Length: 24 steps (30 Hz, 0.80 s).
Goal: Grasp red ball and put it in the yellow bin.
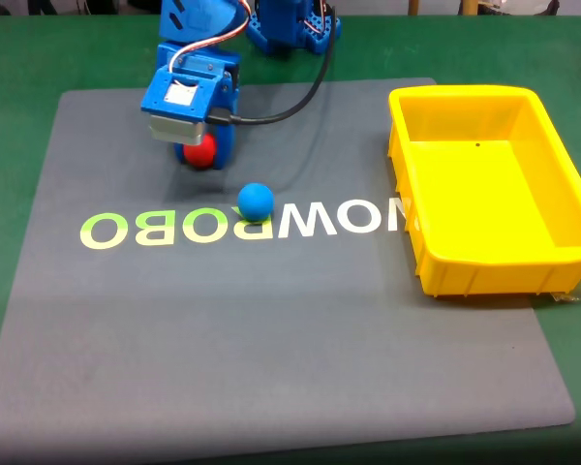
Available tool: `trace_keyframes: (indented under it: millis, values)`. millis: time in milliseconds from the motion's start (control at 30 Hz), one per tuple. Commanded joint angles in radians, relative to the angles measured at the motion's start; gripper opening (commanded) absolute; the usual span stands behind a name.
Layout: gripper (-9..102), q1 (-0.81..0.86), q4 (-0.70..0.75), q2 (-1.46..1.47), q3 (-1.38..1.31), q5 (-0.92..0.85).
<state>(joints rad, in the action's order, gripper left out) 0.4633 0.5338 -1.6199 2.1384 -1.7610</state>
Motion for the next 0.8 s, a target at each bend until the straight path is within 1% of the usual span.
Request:
trace_keyframes:
  millis: [0,400,600,767]
  values:
    - [0,0.008,-0.021,-0.002,-0.049,0.018]
    - [0,-0.005,-0.026,-0.061,-0.083,0.043]
    - [0,-0.074,-0.041,-0.16,-0.202,0.112]
    - [0,-0.167,-0.041,-0.207,-0.311,0.127]
